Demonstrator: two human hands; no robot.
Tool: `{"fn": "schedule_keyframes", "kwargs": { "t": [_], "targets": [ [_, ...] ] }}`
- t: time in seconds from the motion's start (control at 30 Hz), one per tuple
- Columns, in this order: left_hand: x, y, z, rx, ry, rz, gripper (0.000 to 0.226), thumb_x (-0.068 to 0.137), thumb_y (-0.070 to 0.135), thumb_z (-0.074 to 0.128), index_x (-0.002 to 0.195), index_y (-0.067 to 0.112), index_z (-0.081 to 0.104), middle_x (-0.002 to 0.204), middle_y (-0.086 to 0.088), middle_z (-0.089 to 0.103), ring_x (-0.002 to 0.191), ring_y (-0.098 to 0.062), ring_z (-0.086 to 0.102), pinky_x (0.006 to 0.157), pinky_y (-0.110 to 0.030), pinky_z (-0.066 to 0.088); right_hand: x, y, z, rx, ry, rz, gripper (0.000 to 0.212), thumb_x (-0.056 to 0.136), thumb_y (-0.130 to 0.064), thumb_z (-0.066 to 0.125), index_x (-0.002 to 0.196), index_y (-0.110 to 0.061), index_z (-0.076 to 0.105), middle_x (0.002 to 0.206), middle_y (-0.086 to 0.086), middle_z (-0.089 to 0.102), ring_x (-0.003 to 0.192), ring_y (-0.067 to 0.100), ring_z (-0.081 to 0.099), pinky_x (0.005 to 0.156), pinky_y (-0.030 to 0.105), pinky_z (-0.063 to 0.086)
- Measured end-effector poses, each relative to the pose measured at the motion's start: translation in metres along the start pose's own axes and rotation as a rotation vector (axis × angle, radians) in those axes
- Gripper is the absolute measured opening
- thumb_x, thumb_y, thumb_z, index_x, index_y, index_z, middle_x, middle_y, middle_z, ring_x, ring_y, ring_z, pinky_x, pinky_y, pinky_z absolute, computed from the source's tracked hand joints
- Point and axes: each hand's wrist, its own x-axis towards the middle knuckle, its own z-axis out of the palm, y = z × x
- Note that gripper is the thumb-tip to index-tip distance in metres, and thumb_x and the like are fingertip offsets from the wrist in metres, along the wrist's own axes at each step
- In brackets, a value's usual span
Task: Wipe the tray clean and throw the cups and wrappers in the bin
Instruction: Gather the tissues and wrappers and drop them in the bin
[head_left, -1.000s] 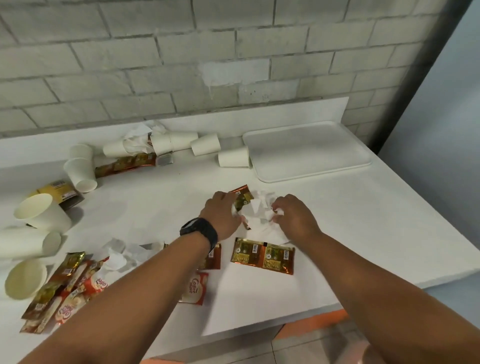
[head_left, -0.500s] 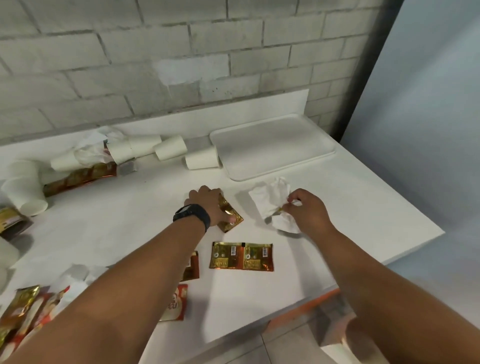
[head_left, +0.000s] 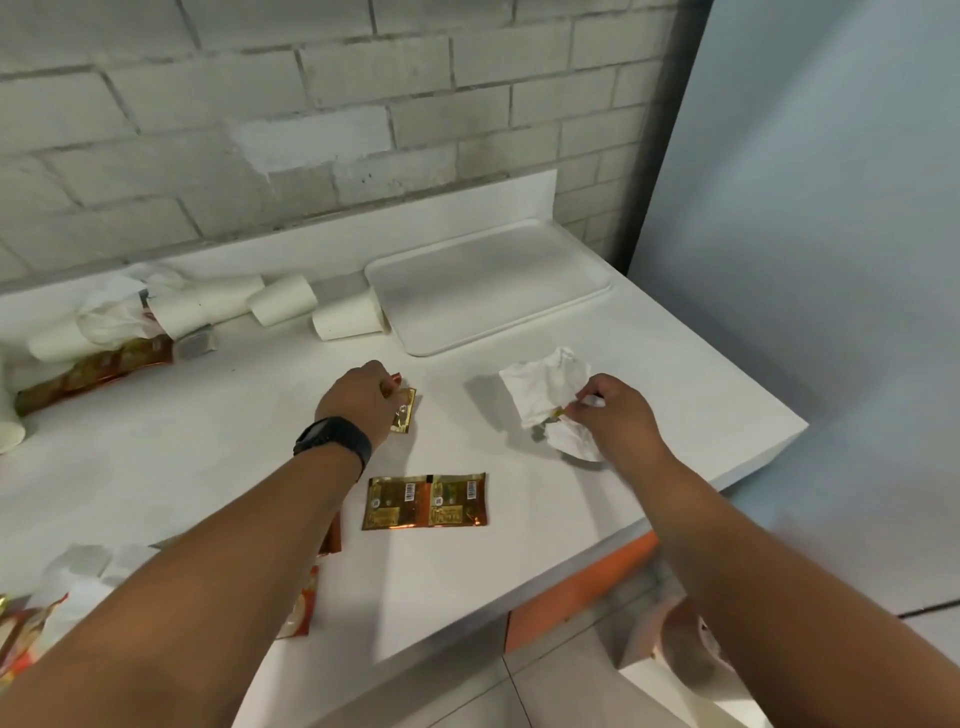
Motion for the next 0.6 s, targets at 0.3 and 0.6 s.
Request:
{"fn": "schedule_keyframes", "kwargs": {
  "t": [0.3,0.6],
  "targets": [
    [-0.056,0.139,0.031,-0.432,-0.006,0.178,0.017,0.083,0.034,0.069,0.091,0.022,0.060,0.082,0.005,0.062,0.080,-0.017,0.058,0.070,-0.027,0.046,-0.010,0.031,-0.077,0.033,0.071,0.047,0.028,0.080,-0.003,0.069,0.066,-0.020,0.051,0.072,-0.004,0.055,0.068,0.010,0.051,0.049,0.005,0.034],
    [-0.119,0.270,0.096,-0.494,-0.168,0.352,0.017,0.082,0.030,0.070,0.094,0.020,0.062,0.080,0.012,0.061,0.074,-0.006,0.056,0.059,-0.007,0.037,-0.032,0.093,-0.193,0.116,0.195,0.215,0.022,0.078,-0.008,0.071,0.100,-0.010,0.067,0.100,0.014,0.072,0.094,0.032,0.068,0.082,0.046,0.055]
  ]
}}
